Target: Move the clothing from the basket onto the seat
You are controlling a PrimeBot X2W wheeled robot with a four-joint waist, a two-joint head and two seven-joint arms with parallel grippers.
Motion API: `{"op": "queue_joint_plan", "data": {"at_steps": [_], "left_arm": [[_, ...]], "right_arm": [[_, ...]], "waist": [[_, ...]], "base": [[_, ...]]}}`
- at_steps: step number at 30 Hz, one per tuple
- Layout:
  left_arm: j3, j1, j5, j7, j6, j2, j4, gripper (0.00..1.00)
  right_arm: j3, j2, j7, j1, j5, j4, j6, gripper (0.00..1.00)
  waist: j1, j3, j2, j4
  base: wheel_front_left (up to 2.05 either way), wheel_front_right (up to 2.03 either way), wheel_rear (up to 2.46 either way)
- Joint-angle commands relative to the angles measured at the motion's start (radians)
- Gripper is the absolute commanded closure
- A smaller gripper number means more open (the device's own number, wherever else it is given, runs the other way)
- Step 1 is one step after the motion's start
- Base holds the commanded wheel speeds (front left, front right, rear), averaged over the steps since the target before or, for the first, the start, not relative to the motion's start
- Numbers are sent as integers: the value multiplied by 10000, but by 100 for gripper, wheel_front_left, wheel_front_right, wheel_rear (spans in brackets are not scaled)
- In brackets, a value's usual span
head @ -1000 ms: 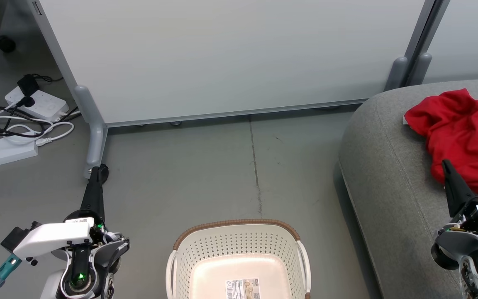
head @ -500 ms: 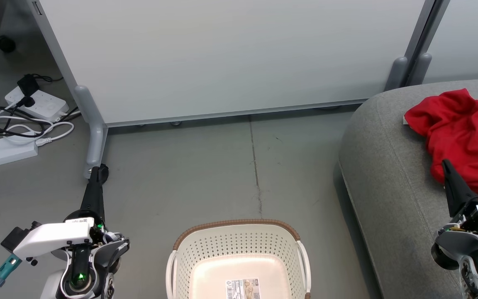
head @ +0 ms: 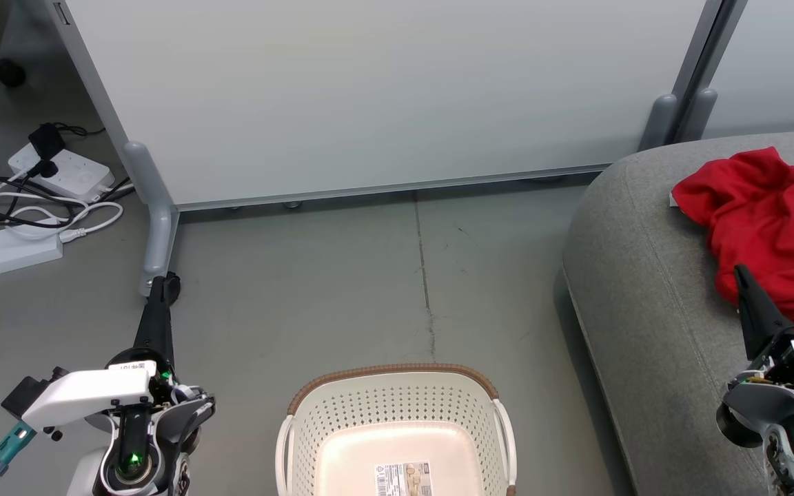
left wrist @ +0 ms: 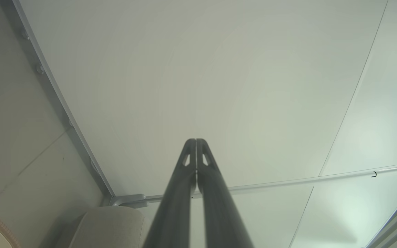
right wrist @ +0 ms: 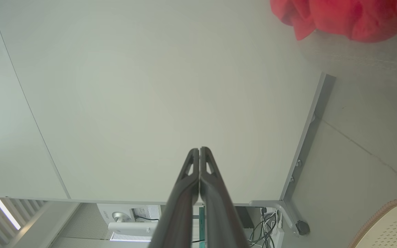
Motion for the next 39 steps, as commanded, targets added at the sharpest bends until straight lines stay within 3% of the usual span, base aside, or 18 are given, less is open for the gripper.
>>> {"op": "queue_joint_plan", "data": {"at_steps": [1,39], "left_arm": [[41,-184,-43,21,-32,22,16,100],[39,-184,-45,20,-32,22,14,100]], "right_arm": [[0,-67,46,-39,56,1,25,100],[11,-74,36,-36,61,1,25,100]], "waist": [[0,0,0,0],[0,0,0,0]], "base": [[0,0,0],[0,0,0]]}}
